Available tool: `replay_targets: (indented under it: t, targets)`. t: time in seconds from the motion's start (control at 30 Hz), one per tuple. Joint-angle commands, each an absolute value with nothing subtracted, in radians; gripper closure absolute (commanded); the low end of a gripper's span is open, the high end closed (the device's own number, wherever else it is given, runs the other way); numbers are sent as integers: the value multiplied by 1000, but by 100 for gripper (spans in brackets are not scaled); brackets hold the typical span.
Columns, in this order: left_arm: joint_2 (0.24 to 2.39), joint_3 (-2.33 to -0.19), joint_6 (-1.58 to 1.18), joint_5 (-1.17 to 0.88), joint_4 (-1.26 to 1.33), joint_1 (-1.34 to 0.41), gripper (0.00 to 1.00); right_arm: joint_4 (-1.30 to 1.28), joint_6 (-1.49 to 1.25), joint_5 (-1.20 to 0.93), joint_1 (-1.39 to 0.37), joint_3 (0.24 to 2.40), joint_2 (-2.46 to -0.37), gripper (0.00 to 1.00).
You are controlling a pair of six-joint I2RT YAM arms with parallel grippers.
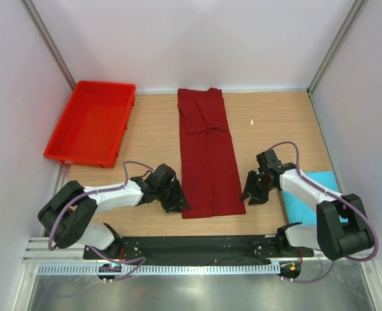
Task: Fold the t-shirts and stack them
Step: Fold the tshirt
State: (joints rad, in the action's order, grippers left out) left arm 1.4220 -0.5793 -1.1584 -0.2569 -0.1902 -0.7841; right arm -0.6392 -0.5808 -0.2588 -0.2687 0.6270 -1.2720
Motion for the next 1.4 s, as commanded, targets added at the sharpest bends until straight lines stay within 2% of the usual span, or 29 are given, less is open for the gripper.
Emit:
replay_targets:
  t: [0.0,0.17,0.3,0.37,0.4,0.43,0.47,0.5,0.53,0.57,0.9,1.07,1.17,1.37]
  targets:
    - [1431,-535,-1166,-184,-261,-799,57,-595,-640,-236,-275,572,-1256,54]
    - [1440,-537,-1166,-175,-259,-801,59,-535,-653,-244,-279,529,-1258,54]
    - [1436,-526,-1178,-166,-259,-801,66,-477,-672,-271,-298,491,-1278,57]
    - [1425,-519,-1184,-155,-259,-802,69,-472,-680,-275,-311,480,-1273,67]
    - [1413,-515,-1186,-153,-258,-805,73,-479,-690,-273,-316,473,-1267,72]
    - [1405,-509,-1187,-152,-258,-805,76,-485,-693,-276,-319,469,-1250,82]
    - [1399,-508,-1189,-153,-258,-805,80,-497,-696,-278,-324,469,-1241,86]
    - [1393,-506,-1198,-153,-258,-811,91,-523,-698,-278,-325,471,-1226,90]
    - [1372,-505,-1206,-153,-259,-818,98,-538,-706,-276,-328,474,-1209,95]
    - [1359,-500,-1216,-153,-258,-825,100,-555,-710,-276,-337,476,-1165,98]
    - [1161,-492,-1465,-46,-278,-1057,100,-764,-775,-314,-376,488,-930,99]
    - [1118,-621,-1444,50,-380,-1060,100,-767,-762,-276,-376,569,-949,99]
    - [1144,-712,-1370,6,-396,-964,100,-735,-721,-244,-368,672,-1072,99]
    - [1327,-874,-1214,-155,-361,-628,100,-645,-638,-262,-286,917,-1401,99]
